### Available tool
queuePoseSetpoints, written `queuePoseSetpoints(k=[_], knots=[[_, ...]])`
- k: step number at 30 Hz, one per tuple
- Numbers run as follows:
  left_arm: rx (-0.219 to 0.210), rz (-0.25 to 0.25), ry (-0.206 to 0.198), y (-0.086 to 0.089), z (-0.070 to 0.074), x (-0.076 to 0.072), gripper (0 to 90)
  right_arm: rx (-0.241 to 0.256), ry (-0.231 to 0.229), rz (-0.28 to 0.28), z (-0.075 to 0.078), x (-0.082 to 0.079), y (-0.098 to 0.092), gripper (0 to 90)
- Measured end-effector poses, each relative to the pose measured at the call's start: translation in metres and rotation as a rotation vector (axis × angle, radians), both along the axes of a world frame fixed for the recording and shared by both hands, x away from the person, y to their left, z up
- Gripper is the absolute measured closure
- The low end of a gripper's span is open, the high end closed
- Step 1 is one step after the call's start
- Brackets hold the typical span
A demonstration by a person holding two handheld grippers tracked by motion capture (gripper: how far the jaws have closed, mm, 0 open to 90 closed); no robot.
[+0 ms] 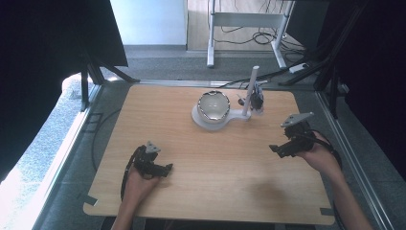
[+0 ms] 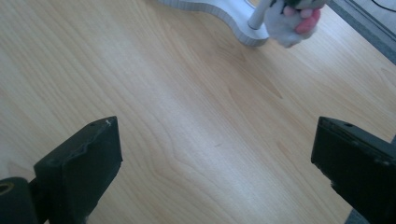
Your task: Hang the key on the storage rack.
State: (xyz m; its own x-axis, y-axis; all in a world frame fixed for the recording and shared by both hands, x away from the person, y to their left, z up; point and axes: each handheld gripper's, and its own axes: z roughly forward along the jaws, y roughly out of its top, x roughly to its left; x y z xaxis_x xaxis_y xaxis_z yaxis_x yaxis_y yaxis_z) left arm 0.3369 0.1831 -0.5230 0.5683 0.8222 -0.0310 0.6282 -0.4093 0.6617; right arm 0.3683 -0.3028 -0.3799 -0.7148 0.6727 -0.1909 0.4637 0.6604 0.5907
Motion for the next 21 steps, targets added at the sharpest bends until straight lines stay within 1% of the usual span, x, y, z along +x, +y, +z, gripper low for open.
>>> queuePoseSetpoints(k=[7, 12, 14, 17, 21], knots=[[-0.001, 0.000, 0.000, 0.000, 0.000, 0.000, 0.1, 0.007, -0.015, 0.028, -0.008, -0.019, 0.007, 2.0], [0.000, 0.000, 0.000, 0.000, 0.000, 0.000, 0.0, 0.009, -0.026, 0.043, -0.014, -0.029, 0.013, 1.9], [-0.001, 0.000, 0.000, 0.000, 0.000, 0.000, 0.0, 0.019, -0.034, 0.044, -0.016, -0.033, 0.015, 1.9], [-0.002, 0.001, 0.000, 0.000, 0.000, 0.000, 0.0, 0.039, -0.036, 0.043, -0.023, -0.037, 0.017, 1.9], [-0.002, 0.001, -0.001, 0.000, 0.000, 0.000, 0.0, 0.046, -0.034, 0.042, -0.035, -0.041, 0.019, 1.9]])
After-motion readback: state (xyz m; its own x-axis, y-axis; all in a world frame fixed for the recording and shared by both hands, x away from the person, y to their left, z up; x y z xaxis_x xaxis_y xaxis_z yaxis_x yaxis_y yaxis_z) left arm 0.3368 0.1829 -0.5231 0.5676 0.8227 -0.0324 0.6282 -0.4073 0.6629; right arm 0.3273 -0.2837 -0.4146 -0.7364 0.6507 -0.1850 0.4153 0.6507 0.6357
